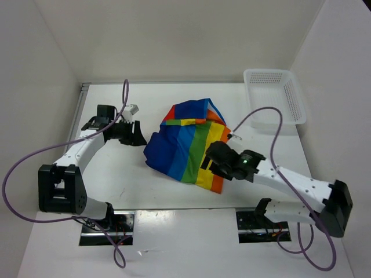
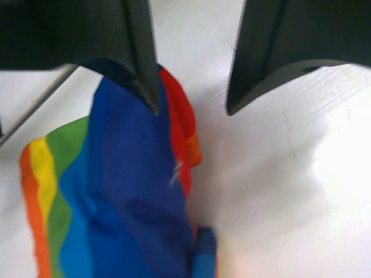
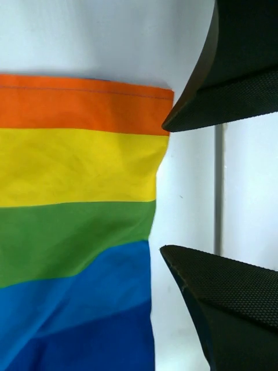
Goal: Fold and stack the shorts
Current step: Flatten the shorts out
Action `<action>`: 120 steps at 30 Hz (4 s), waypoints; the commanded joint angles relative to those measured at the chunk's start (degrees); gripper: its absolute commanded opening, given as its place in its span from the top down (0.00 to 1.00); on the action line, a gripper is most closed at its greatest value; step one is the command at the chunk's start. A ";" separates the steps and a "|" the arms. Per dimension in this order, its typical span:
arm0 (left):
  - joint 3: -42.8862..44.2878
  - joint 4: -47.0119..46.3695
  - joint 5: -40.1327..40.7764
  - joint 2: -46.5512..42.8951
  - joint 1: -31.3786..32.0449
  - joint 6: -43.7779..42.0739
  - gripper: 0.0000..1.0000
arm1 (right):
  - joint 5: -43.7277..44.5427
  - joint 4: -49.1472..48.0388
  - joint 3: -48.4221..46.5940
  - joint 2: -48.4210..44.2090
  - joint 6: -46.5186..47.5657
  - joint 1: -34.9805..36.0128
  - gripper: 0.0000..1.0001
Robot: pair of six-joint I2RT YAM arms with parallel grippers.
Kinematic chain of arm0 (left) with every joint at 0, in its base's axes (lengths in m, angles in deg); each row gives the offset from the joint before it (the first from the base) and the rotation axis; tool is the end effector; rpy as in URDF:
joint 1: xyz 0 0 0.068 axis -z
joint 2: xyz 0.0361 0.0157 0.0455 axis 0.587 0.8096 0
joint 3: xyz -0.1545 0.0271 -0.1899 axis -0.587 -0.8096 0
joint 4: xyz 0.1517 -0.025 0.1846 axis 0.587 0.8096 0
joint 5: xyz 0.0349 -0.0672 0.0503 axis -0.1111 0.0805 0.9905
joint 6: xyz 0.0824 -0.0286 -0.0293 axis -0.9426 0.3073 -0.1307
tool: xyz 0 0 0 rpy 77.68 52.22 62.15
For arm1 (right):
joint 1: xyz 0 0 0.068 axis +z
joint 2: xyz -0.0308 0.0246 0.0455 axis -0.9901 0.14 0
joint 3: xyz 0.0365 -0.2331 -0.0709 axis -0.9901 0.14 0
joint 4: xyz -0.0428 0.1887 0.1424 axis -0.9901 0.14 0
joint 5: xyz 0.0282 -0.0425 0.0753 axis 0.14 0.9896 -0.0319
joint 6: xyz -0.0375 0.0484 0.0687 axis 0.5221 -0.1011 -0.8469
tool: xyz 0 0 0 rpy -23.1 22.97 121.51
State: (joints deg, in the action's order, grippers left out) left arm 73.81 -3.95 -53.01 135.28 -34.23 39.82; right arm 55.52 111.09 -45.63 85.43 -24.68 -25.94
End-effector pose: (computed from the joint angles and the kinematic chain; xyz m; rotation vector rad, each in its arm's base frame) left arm 0.3045 -0.0568 0.2073 0.3039 2.3429 -0.7610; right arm 0.1559 0.1726 0.1933 0.4039 2.5193 0.3012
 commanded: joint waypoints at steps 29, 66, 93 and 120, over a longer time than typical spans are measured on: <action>-7.54 -12.04 -14.19 4.36 4.88 -0.27 0.43 | -26.61 -16.57 32.92 -24.57 -14.67 -27.09 0.22; 16.58 0.61 -14.55 -0.11 -3.74 -0.27 0.90 | -14.20 -12.97 -9.30 -1.61 16.44 -40.53 1.00; -11.86 -15.27 0.58 0.03 -3.74 -0.27 0.22 | -25.20 -15.79 2.77 -0.32 22.06 -52.84 1.00; 14.50 -2.39 9.27 5.24 -6.28 -0.27 1.00 | -25.20 -13.41 3.91 -5.49 23.38 -55.92 1.00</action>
State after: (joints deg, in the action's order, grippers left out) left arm 80.11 -10.36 -47.33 147.45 -36.46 39.89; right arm 29.69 97.71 -40.85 83.01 -2.76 -80.50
